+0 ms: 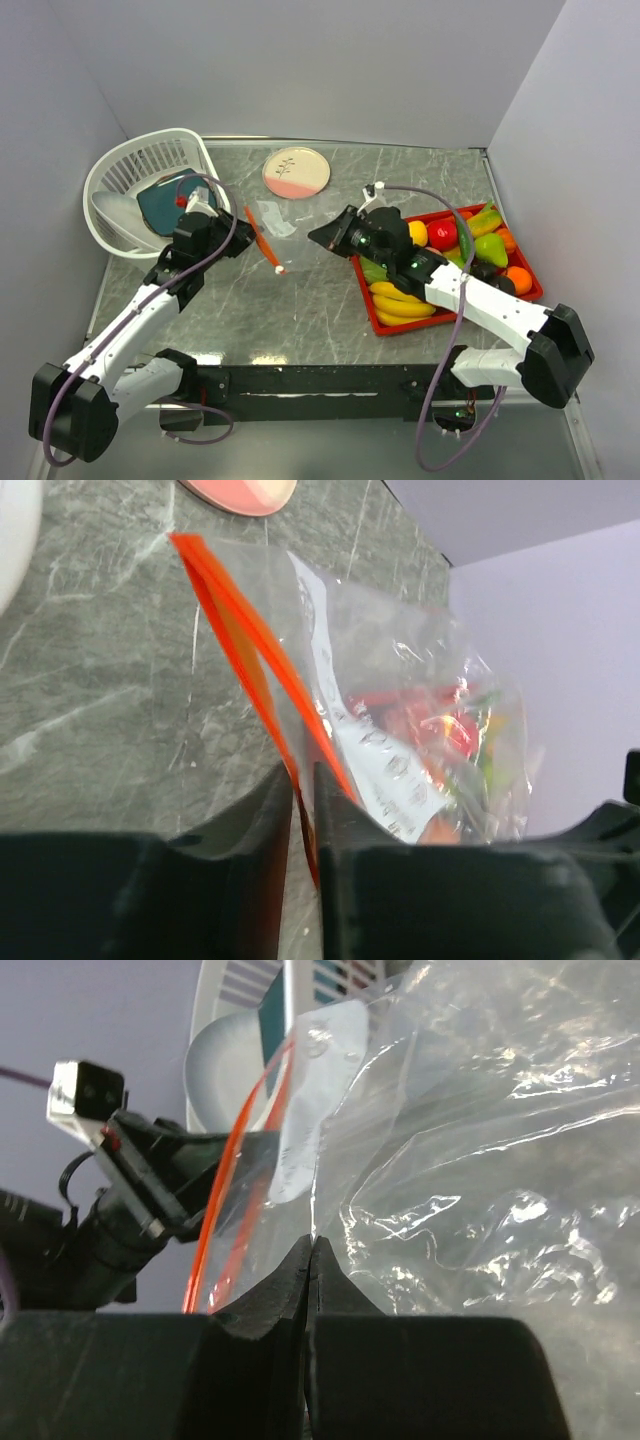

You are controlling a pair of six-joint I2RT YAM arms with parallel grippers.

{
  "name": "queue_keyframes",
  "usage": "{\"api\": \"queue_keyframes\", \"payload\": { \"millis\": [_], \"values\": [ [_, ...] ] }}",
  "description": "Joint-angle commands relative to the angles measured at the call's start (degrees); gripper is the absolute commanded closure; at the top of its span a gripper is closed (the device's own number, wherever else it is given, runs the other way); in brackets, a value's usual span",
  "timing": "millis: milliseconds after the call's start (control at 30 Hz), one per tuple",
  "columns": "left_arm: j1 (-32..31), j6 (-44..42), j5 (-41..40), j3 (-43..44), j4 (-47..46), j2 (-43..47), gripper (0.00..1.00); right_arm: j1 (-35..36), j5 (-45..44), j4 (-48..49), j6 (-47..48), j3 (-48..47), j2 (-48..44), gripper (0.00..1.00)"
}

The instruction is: Place the food in the zip-top bag and seal the zipper

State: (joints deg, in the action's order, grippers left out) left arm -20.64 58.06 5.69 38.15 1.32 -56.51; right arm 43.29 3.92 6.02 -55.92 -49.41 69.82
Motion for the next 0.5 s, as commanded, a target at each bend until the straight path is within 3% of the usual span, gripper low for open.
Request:
{"api": "queue_keyframes", "payload": {
  "millis": [0,67,100,167,200,300,467],
  "values": [
    [0.3,-4.6,-4.3,2.5,0.1,2.3,0.96,3.2,-1.8,3.6,1.7,1.2,-0.1,1.0],
    [0.2,-7.9,-5.5,6.1,4.7,4.2,0.99,6.2,-2.7,2.2,6.0,0.7,1.5,0.92],
    [0.2,-12.6,-5.5,7.7,6.1,4.7,0.99,7.5,-3.8,-1.8,7.7,-2.0,2.3,0.77],
    [0.2,-17.2,-5.4,13.9,14.2,4.6,0.99,11.6,-6.5,-5.7,12.9,-7.2,5.0,0.6],
    [0.2,-21.0,-5.1,16.0,17.5,4.0,0.99,12.8,-8.0,-9.4,14.2,-8.4,5.4,0.46],
    [-0.4,-26.2,-4.2,21.4,26.1,3.2,0.99,15.3,-10.4,-10.6,16.6,-9.9,4.1,0.27],
    [-4.4,-27.9,-4.5,24.4,31.6,4.1,0.99,15.5,-11.9,-10.6,17.6,-12.8,3.4,0.24]
  ]
}}
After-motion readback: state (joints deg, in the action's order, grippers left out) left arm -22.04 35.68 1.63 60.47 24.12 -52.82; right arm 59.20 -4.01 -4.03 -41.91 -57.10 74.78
